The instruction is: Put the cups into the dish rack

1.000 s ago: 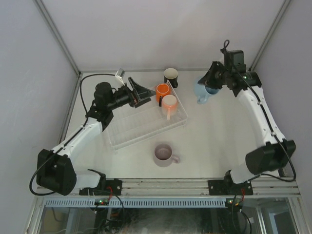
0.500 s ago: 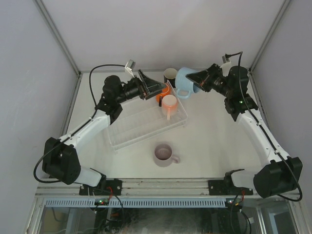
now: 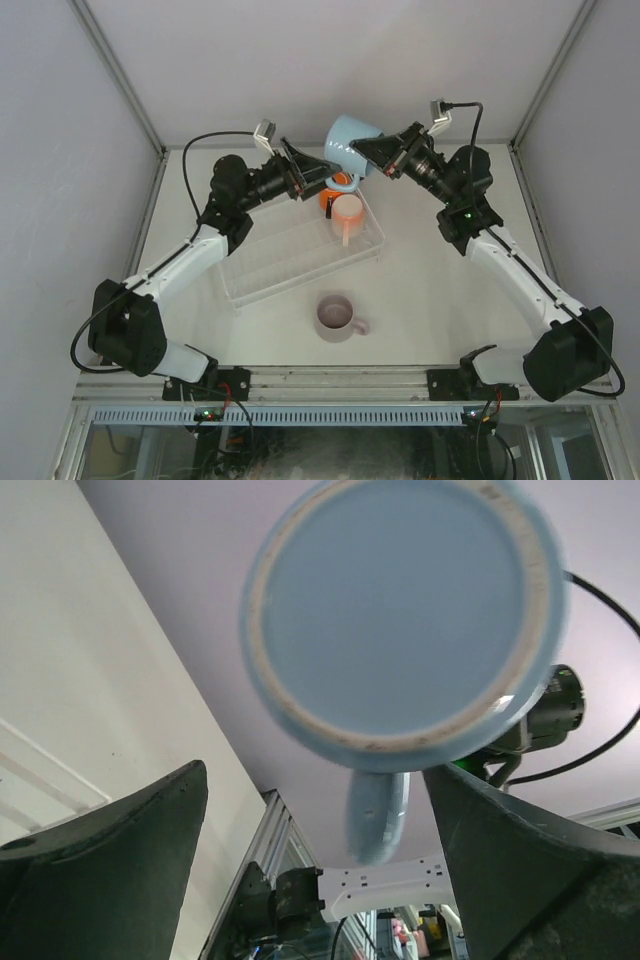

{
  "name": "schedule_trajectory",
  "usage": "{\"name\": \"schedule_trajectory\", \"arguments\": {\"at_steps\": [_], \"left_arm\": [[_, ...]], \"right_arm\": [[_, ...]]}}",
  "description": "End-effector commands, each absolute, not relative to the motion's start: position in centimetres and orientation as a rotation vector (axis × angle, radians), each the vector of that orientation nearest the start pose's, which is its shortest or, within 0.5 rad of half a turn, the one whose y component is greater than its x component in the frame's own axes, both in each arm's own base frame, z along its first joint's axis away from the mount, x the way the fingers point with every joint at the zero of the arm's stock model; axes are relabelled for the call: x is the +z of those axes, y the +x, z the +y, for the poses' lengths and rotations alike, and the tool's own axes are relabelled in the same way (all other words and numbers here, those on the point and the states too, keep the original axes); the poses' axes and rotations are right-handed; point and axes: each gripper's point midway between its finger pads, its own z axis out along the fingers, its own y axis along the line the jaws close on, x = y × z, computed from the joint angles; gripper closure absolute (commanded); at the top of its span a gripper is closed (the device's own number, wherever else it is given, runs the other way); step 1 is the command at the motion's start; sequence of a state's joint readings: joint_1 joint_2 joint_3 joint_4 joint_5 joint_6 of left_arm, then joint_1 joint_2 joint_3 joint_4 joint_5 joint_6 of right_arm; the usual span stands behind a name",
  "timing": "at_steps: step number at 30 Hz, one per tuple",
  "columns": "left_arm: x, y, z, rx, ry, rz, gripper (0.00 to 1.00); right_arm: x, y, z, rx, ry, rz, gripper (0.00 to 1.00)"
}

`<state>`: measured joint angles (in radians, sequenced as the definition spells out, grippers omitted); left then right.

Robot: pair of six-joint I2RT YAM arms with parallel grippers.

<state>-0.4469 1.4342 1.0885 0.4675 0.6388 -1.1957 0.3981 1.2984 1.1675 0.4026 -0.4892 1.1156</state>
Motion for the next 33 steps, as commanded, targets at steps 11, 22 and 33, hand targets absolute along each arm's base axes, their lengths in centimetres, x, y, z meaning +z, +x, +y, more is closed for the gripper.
{"name": "schedule_trajectory", "arguments": {"at_steps": [11,22,33], "left_arm": [[40.6,30.8,-30.7,-1.843,0.071,1.577,0.14],[40.0,29.7,-30.8,-1.932,0.077,1.607,0.18],[39.5,29.3,-31.2,-1.970,0.127,1.652,0.33]], "right_arm": [[47.5,32.6,27.2,1.652,0.008,1.249,1.00],[48.1,32.8,28.4,1.773,-0.028,1.225,1.00],[46.6,32.8,29.5,1.797,-0.066,1.291,1.00]]}}
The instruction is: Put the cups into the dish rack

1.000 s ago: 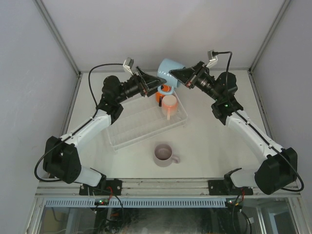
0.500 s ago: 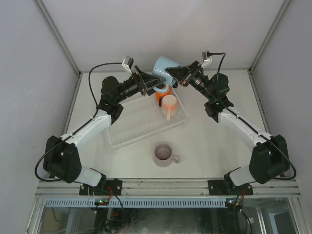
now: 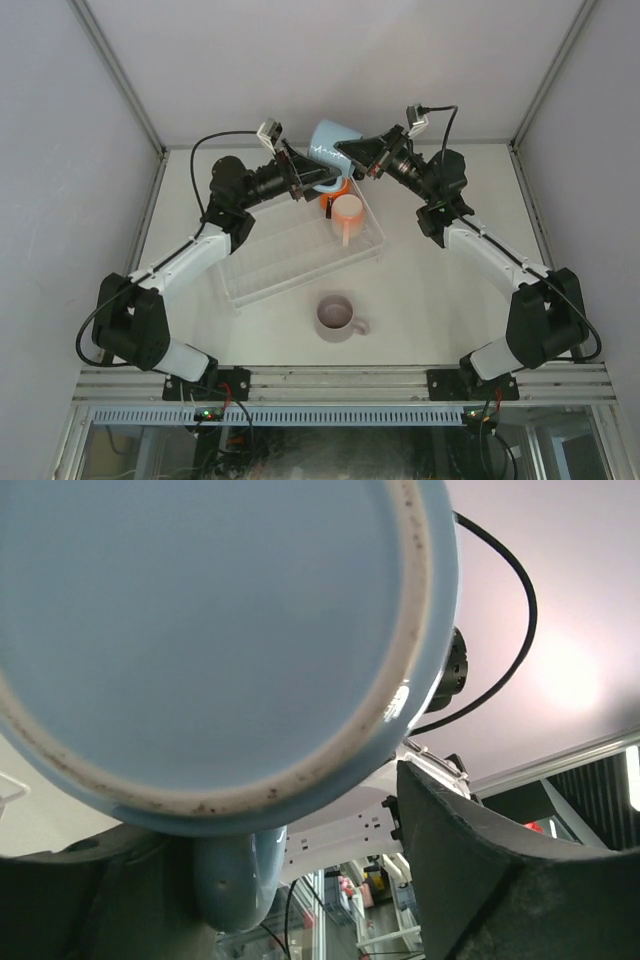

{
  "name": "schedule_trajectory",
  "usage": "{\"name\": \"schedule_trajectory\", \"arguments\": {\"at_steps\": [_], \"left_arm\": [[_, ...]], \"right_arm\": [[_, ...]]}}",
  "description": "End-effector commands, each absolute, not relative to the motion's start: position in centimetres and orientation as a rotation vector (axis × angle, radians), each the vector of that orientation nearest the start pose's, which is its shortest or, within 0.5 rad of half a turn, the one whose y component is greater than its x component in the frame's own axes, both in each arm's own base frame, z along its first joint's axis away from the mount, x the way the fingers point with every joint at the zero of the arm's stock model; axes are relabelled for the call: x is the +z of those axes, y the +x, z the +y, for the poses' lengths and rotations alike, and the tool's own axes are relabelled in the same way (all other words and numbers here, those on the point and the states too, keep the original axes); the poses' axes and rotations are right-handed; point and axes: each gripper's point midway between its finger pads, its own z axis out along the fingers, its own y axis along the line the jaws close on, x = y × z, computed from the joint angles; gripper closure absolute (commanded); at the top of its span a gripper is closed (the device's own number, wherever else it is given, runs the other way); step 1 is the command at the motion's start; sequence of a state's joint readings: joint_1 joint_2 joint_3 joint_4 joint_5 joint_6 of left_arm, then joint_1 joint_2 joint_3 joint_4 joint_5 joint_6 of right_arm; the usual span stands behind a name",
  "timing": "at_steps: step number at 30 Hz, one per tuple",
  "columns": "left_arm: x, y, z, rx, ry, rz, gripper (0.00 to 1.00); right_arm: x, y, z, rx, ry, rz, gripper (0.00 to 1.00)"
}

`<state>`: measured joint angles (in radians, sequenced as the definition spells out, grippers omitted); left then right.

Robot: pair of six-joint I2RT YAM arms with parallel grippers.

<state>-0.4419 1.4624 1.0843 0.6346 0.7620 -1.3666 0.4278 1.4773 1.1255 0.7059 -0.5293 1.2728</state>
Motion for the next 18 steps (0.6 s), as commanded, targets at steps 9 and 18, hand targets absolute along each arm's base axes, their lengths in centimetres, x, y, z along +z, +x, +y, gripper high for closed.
{"name": "schedule_trajectory", "arguments": {"at_steps": [9,18], "left_arm": [[39.1,29.2,-31.1,-1.959,0.138,1.653,0.40],[39.8,29.9,-30.9,-1.939,0.121,1.624,0.58]], "right_arm": [[46.3,33.2,29.7,1.817,-0.044,1.290,1.00],[45.4,32.7,30.6,1.807,-0.059,1.343,1.00]]}}
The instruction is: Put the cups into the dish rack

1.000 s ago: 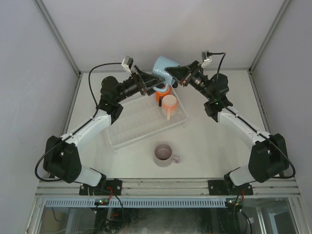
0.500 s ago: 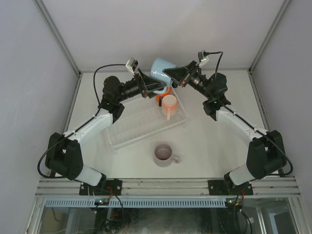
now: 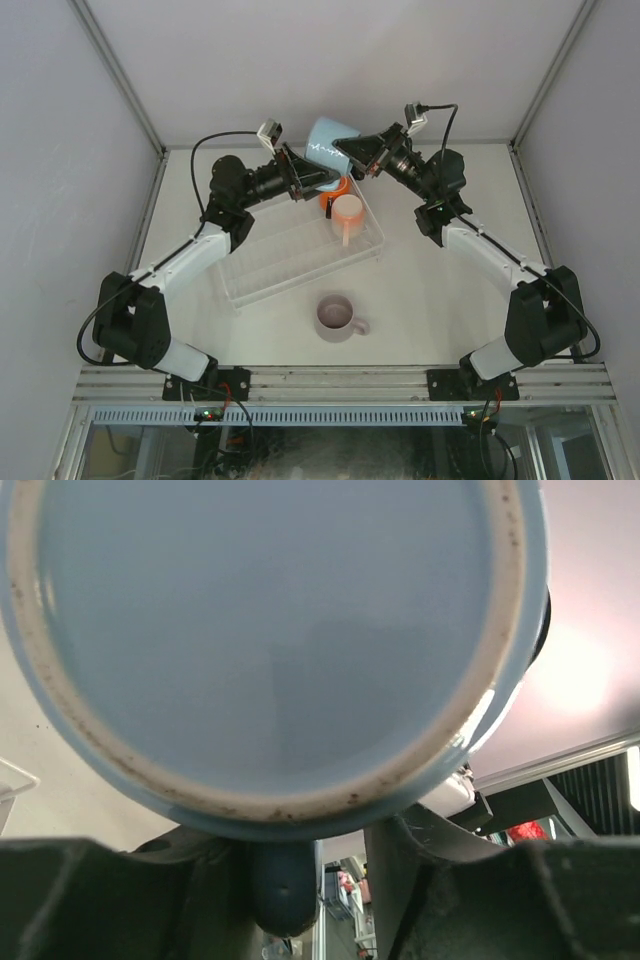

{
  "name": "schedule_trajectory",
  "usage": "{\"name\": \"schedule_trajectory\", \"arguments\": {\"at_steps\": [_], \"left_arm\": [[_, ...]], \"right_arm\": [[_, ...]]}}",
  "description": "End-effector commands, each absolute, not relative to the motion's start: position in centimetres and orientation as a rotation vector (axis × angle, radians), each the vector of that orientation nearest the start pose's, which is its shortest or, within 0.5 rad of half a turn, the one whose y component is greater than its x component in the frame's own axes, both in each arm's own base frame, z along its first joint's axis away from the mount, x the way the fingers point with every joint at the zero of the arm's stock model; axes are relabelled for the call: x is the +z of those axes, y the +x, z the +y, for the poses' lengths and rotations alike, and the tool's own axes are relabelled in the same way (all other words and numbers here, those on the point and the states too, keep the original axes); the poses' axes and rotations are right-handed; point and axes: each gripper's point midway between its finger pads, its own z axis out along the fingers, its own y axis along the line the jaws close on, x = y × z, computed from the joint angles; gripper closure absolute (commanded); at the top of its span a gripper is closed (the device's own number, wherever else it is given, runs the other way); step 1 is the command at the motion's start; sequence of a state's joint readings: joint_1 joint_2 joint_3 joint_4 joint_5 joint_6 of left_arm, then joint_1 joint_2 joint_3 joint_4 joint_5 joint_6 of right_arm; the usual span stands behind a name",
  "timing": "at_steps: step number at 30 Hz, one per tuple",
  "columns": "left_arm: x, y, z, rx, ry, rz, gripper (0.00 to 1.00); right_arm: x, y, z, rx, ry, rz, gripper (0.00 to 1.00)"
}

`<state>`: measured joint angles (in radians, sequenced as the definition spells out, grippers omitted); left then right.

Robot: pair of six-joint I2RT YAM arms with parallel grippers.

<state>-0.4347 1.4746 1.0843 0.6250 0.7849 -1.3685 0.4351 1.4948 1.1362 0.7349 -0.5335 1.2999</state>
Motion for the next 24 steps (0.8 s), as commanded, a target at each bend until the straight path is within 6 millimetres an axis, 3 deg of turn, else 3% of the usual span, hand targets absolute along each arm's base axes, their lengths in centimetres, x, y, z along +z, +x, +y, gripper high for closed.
{"name": "schedule_trajectory", "arguments": {"at_steps": [1,7,11,13,17,19,24], "left_arm": [[39.8,29.9,-31.0,-1.936,0.120,1.621,0.60],[40.0,30.2,-30.8,-1.923,0.112,1.606,0.77],[39.9,30.3,-30.8,-1.919,0.112,1.602,0.99],[39.6,30.4,-30.6,-1.909,0.101,1.602,1.00],[39.1,30.9,-29.8,-1.876,0.069,1.592,1.00],[38.7,31.3,-29.3,-1.856,0.051,1.590,1.00],[37.3,32.1,-27.9,-1.804,0.005,1.612,1.00]], "right_arm": [[45.4,32.6,30.6,1.803,-0.062,1.344,1.00],[44.8,32.1,31.0,1.788,-0.076,1.371,1.00],[44.2,31.9,31.2,1.767,-0.093,1.400,1.00],[43.9,31.9,31.2,1.755,-0.095,1.416,0.97],[43.6,31.9,31.1,1.736,-0.096,1.434,0.72],[43.5,32.0,31.0,1.723,-0.094,1.445,0.65],[42.6,32.2,30.5,1.683,-0.073,1.475,0.56]]}}
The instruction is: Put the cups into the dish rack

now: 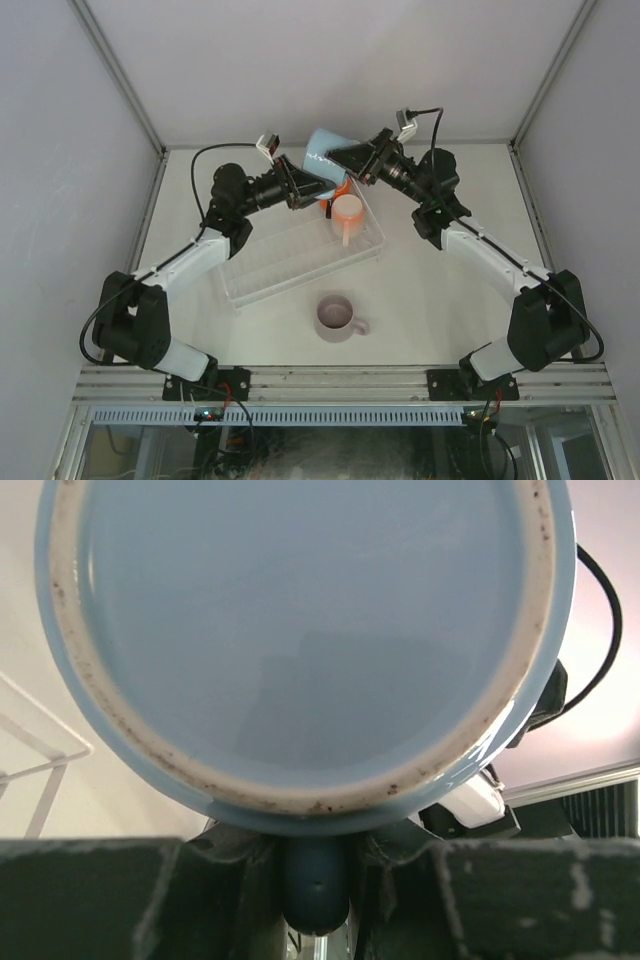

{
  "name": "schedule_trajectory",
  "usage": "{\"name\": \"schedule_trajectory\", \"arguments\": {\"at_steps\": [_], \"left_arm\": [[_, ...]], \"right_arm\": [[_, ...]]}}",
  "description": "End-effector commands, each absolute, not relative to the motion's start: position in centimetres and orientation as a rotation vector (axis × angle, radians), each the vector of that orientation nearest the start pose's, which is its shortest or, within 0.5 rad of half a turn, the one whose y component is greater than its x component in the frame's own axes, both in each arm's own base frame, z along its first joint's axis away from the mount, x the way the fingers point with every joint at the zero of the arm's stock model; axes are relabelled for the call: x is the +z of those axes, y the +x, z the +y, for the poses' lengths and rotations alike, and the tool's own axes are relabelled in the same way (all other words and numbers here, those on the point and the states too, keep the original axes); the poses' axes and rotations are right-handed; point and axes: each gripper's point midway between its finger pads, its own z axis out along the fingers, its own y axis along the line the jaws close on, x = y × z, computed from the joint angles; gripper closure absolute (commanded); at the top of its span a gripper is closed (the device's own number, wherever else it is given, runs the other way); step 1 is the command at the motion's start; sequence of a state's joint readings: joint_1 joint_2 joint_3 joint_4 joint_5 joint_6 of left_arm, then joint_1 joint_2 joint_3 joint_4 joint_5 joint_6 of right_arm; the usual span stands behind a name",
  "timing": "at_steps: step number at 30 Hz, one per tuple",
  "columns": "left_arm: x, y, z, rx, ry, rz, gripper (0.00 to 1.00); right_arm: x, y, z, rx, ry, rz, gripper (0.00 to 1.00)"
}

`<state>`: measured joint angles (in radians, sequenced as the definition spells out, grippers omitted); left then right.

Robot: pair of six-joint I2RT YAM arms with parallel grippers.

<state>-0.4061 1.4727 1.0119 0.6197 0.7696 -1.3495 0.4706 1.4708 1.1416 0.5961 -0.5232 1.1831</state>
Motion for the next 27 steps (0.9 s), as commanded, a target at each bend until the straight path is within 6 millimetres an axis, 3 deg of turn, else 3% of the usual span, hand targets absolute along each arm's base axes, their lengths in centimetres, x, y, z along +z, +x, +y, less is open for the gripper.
{"name": "schedule_trajectory", "arguments": {"at_steps": [1,6,13,19,27], "left_arm": [[36.9,32.3,-27.6,-1.789,-0.006,1.618,1.00],[34.1,33.3,-26.5,-1.646,-0.009,1.716,1.00],[28.4,34.1,-24.6,-1.301,0.021,1.976,1.00],[25.3,34.9,-22.8,-1.095,0.025,2.085,1.00],[21.9,36.8,-19.8,-0.784,0.014,2.203,1.00]], "right_arm": [[42.3,32.2,30.4,1.674,-0.070,1.485,0.56],[40.5,32.2,29.3,1.602,-0.051,1.555,0.53],[37.3,31.9,27.1,1.513,-0.008,1.652,0.51],[34.9,31.0,24.4,1.420,0.020,1.722,0.48],[33.5,29.8,20.8,1.315,0.062,1.754,0.47]]}}
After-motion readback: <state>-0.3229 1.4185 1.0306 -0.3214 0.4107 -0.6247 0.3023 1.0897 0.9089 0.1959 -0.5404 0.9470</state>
